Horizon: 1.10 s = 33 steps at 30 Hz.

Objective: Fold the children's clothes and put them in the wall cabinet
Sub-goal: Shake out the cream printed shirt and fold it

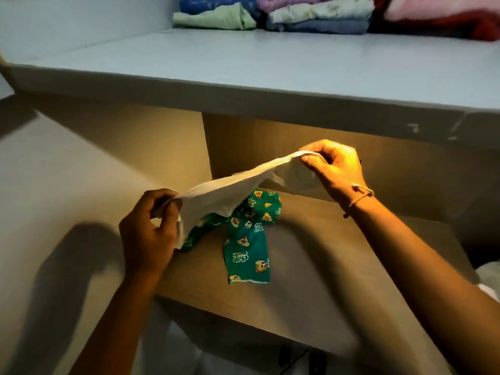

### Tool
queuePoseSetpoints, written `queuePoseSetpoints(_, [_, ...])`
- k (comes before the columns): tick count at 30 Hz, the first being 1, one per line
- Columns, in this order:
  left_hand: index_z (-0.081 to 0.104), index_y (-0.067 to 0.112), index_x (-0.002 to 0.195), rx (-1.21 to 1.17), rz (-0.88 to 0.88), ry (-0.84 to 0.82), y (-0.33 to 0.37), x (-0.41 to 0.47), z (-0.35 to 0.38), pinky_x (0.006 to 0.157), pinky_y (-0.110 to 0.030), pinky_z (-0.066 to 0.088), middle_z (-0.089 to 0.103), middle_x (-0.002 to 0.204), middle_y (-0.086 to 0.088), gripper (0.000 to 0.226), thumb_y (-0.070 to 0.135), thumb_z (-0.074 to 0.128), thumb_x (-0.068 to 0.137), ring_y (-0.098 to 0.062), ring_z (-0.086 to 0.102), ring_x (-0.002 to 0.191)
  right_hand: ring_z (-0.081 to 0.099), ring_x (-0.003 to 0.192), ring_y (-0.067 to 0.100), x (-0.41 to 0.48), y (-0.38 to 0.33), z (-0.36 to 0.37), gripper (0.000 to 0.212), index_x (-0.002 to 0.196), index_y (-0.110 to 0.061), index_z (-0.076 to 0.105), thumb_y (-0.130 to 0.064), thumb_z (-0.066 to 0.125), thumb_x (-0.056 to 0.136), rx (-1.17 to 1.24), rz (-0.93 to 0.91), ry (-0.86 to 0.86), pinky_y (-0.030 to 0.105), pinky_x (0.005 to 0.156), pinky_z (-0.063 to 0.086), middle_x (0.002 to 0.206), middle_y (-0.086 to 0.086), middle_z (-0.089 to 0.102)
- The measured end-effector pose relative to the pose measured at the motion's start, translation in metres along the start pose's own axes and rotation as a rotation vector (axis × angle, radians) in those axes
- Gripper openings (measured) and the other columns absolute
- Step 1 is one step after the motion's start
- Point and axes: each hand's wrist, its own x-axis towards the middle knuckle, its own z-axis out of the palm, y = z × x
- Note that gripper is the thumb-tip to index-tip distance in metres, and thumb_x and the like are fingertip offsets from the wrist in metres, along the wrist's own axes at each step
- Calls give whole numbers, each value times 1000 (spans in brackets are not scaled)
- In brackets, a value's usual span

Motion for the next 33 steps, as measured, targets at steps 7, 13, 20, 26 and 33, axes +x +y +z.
queuePoseSetpoints(7, [68,26,91,-88,-8,-355,51,44,54,70,-26,55,69,85,10,7,21,66,87,-6,65,80,66,79,6,-25,14,-98,10,84,-28,74,-19,70,83,-185,59,132,25,75,54,81,-10,72])
queuePoseSetpoints(13, [66,-12,95,-239,-29,-535,124,59,130,55,-7,39,59,75,-12,12,-6,62,86,1,53,56,65,84,22,-34,37,-159,16,96,-5,74,-16,70,85,-331,190,289,18,73,50,95,15,73])
queuePoseSetpoints(20, [68,29,90,-207,178,-548,117,12,132,66,-21,51,69,86,14,5,28,67,85,-1,63,79,65,82,-2,-126,25,-223,12,93,-31,73,-24,68,85,-504,102,290,0,74,42,87,-24,68])
queuePoseSetpoints(26, [60,43,90,104,260,-960,25,-98,135,79,-21,46,64,96,9,13,36,68,83,-12,61,93,62,88,3,-262,74,-173,10,95,-39,69,-39,63,87,-645,343,-113,14,76,46,96,-17,70])
queuePoseSetpoints(33, [64,38,104,268,339,-1081,-1,-122,135,90,-40,42,59,109,17,40,63,44,80,-9,51,110,60,87,-2,-305,94,-146,66,104,-43,68,-87,31,72,-596,560,-413,18,80,49,102,-25,68])
